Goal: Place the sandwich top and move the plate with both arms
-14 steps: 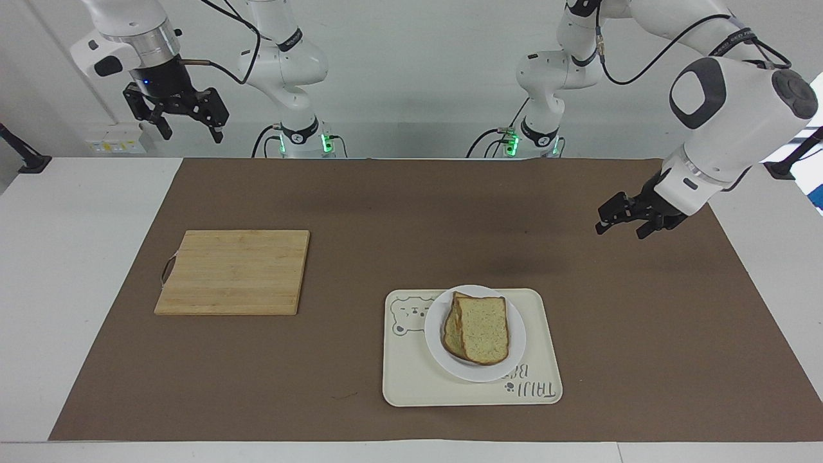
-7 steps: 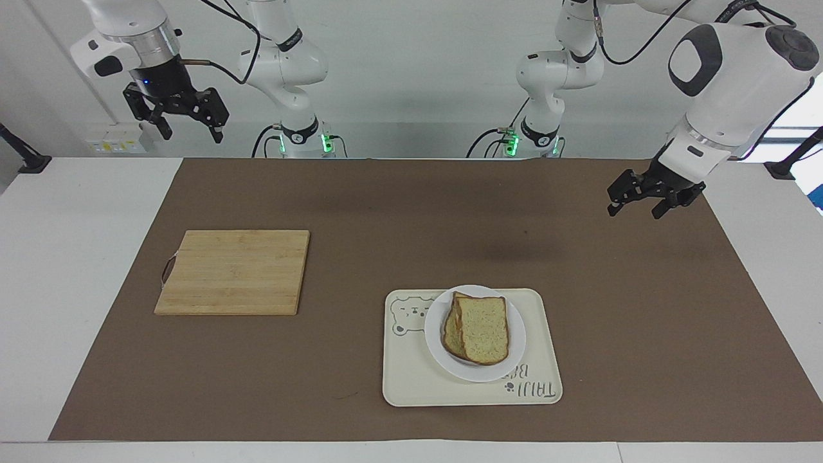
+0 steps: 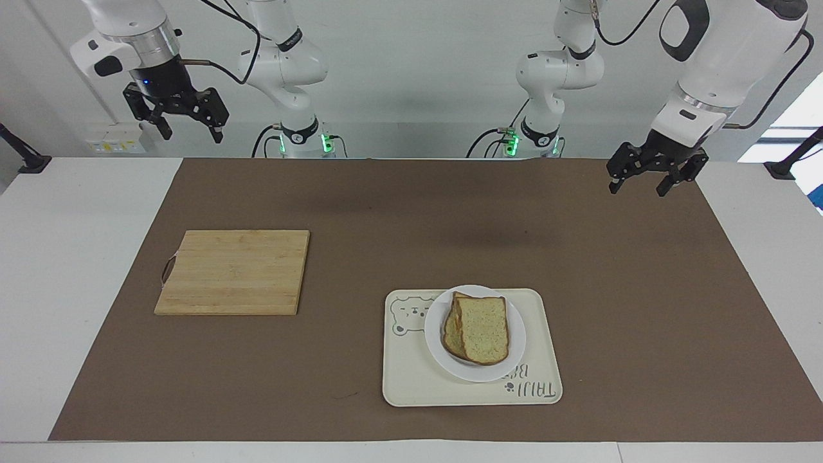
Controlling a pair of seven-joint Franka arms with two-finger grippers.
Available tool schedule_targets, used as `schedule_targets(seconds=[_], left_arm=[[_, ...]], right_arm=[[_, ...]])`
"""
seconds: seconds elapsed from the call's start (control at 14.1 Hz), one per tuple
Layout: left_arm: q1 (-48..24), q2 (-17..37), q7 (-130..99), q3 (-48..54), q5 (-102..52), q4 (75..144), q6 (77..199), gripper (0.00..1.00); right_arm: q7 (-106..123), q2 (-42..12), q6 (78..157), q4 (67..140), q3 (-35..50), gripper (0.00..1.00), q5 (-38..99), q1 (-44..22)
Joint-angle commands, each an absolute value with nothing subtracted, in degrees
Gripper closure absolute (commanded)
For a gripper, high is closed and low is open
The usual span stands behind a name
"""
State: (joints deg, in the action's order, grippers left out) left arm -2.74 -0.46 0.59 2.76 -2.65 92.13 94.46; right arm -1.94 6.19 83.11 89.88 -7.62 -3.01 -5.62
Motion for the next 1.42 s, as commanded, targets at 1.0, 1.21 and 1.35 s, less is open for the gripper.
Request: schedule_targets(seconds=[1.0,1.21,1.35], left_arm=[[-8.52,0.09,0.62,-2.99,-1.14,88.24,85.25,0.00],[-8.70,0.18,0.62,-2.99,-0.97,88.24,85.34,0.00],[-8.79,0.18,0.62,-2.99,-0.97,88.24,85.43,0.00]], right_arm=[[-0.09,5.80,81.83,88.77,-7.56,0.00,-2.90,-5.19],[-0.09,5.71,81.83,88.77,-7.56,0.00,-2.90,-5.27],[-0.09,5.80,81.83,88.77,-7.56,0.00,-2.90,-5.19]])
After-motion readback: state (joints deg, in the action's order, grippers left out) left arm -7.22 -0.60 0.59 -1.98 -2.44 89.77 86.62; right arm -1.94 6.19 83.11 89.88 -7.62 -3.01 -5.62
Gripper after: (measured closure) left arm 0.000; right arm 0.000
